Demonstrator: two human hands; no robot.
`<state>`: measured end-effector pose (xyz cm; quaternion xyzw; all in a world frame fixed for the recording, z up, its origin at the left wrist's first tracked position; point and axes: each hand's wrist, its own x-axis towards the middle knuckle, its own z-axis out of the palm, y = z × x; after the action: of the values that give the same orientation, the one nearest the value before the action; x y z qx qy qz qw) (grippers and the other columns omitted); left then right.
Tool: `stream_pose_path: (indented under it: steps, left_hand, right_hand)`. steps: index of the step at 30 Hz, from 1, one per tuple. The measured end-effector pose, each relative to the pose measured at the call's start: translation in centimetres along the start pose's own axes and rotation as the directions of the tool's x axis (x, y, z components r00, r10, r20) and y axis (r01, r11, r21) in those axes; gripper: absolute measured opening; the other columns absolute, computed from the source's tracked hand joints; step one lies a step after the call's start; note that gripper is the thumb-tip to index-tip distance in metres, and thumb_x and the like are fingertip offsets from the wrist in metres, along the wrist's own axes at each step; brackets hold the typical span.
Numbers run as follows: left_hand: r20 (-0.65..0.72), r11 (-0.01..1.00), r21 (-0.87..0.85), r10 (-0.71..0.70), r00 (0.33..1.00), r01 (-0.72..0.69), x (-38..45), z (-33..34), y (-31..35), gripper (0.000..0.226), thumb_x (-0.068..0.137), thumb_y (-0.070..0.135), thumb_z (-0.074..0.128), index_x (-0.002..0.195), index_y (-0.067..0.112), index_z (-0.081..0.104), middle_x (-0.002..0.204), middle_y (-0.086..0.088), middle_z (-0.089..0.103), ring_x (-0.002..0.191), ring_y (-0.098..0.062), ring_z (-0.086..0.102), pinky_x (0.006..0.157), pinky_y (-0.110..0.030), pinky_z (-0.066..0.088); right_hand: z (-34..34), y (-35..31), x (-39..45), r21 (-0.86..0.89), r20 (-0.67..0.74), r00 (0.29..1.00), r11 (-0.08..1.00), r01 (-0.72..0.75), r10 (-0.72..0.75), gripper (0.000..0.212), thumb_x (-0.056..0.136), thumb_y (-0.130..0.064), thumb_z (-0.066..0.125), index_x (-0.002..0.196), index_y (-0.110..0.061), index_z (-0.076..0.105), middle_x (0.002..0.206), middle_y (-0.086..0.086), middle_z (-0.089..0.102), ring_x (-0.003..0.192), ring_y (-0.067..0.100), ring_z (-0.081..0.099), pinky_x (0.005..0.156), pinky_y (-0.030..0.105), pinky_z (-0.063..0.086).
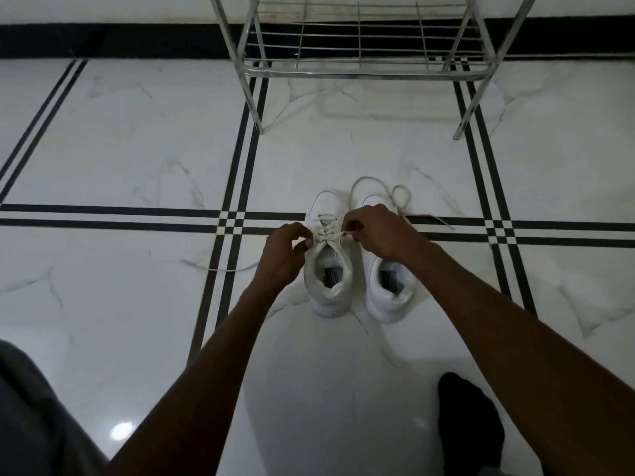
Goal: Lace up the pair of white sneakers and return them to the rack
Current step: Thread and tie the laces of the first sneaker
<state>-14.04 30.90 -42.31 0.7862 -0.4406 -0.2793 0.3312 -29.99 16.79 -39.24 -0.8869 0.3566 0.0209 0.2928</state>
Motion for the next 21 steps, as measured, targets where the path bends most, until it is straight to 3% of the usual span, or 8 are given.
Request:
stream_pose_path:
  steps: [4, 7, 10, 13, 16, 18, 20, 21]
  left_hand:
    - [0.063, 0.994, 0.085, -0.075, 0.995, 0.069, 0.7, -0.4, 0.1, 0.024, 0.09, -0.008, 0.056, 0.091, 0.016, 0.06, 0.095, 0.0, 0.07, 0.098, -0.025, 0.066, 0.095, -0.052, 0.054]
    - [0.035, 0.951, 0.308, 0.024, 0.999, -0.034, 0.8, -0.4, 0.5, 0.028, 0.086, -0.007, 0.056, 0.102, 0.017, 0.058, 0.091, 0.003, 0.071, 0.095, -0.026, 0.068, 0.1, -0.051, 0.048]
    - [-0.025, 0.836, 0.537, 0.147, 0.989, -0.111, 0.3, -0.6, 0.4, 0.033, 0.083, -0.006, 0.062, 0.108, 0.015, 0.061, 0.085, -0.002, 0.069, 0.1, -0.031, 0.064, 0.107, -0.054, 0.034]
    - [-0.062, 0.814, 0.553, 0.255, 0.965, -0.179, -0.1, -0.5, -0.6, 0.042, 0.068, -0.016, 0.064, 0.1, 0.012, 0.063, 0.076, -0.004, 0.069, 0.089, -0.035, 0.063, 0.108, -0.056, 0.038]
    - [-0.074, 0.818, 0.546, 0.262, 0.962, -0.181, -0.3, -0.2, -1.3, 0.042, 0.066, -0.018, 0.062, 0.096, 0.012, 0.063, 0.074, -0.003, 0.068, 0.082, -0.031, 0.059, 0.112, -0.057, 0.038]
    - [-0.065, 0.839, 0.526, 0.205, 0.977, -0.141, -0.1, -0.1, -1.1, 0.038, 0.072, -0.016, 0.061, 0.099, 0.011, 0.063, 0.072, -0.002, 0.064, 0.085, -0.031, 0.059, 0.118, -0.058, 0.032]
    - [-0.048, 0.869, 0.484, 0.142, 0.989, -0.102, 0.2, -0.3, -1.0, 0.036, 0.08, -0.01, 0.062, 0.107, 0.013, 0.065, 0.078, -0.004, 0.072, 0.092, -0.03, 0.066, 0.12, -0.059, 0.029]
    - [-0.033, 0.899, 0.427, 0.127, 0.991, -0.1, 0.2, -0.3, -1.1, 0.036, 0.083, -0.008, 0.063, 0.112, 0.013, 0.066, 0.084, -0.004, 0.077, 0.094, -0.027, 0.07, 0.116, -0.059, 0.036]
  right_hand:
    - [0.3, -0.4, 0.4, 0.011, -0.148, 0.989, 1.0, 0.01, -0.008, 0.008, 0.087, -0.02, 0.07, 0.086, -0.021, 0.078, 0.081, -0.001, 0.076, 0.074, 0.014, 0.067, 0.067, 0.029, 0.053]
    - [1.0, -0.4, 0.6, -0.052, -0.203, 0.979, 0.999, -0.012, 0.001, 0.011, 0.084, -0.014, 0.071, 0.086, -0.019, 0.081, 0.084, -0.001, 0.076, 0.07, 0.009, 0.063, 0.062, 0.023, 0.044]
    - [2.0, 0.4, 0.4, -0.153, -0.179, 0.984, 0.988, -0.009, -0.019, 0.012, 0.081, -0.008, 0.069, 0.083, -0.012, 0.08, 0.084, 0.008, 0.075, 0.076, 0.023, 0.069, 0.065, 0.029, 0.046]
    - [2.5, 1.2, 0.1, -0.305, -0.154, 0.988, 0.951, -0.043, -0.005, 0.013, 0.077, -0.004, 0.064, 0.077, -0.009, 0.076, 0.081, 0.009, 0.072, 0.08, 0.029, 0.069, 0.07, 0.035, 0.045]
    - [3.0, 0.7, -0.1, -0.422, -0.211, 0.976, 0.906, -0.045, -0.049, 0.009, 0.075, -0.002, 0.068, 0.071, -0.01, 0.07, 0.078, 0.009, 0.07, 0.078, 0.031, 0.068, 0.074, 0.039, 0.048]
    - [2.8, 0.2, -0.1, -0.456, -0.187, 0.982, 0.889, -0.052, -0.038, 0.016, 0.082, -0.002, 0.061, 0.084, -0.013, 0.072, 0.09, 0.007, 0.071, 0.092, 0.029, 0.067, 0.088, 0.042, 0.046]
    - [2.6, 0.1, 0.0, -0.438, -0.151, 0.988, 0.899, -0.032, -0.038, 0.026, 0.082, 0.001, 0.055, 0.093, -0.015, 0.072, 0.096, 0.005, 0.071, 0.097, 0.028, 0.066, 0.088, 0.038, 0.04]
    - [2.4, 0.0, 0.0, -0.391, -0.134, 0.99, 0.92, -0.011, -0.045, 0.029, 0.081, 0.003, 0.054, 0.097, -0.015, 0.072, 0.097, 0.005, 0.071, 0.096, 0.027, 0.067, 0.085, 0.037, 0.038]
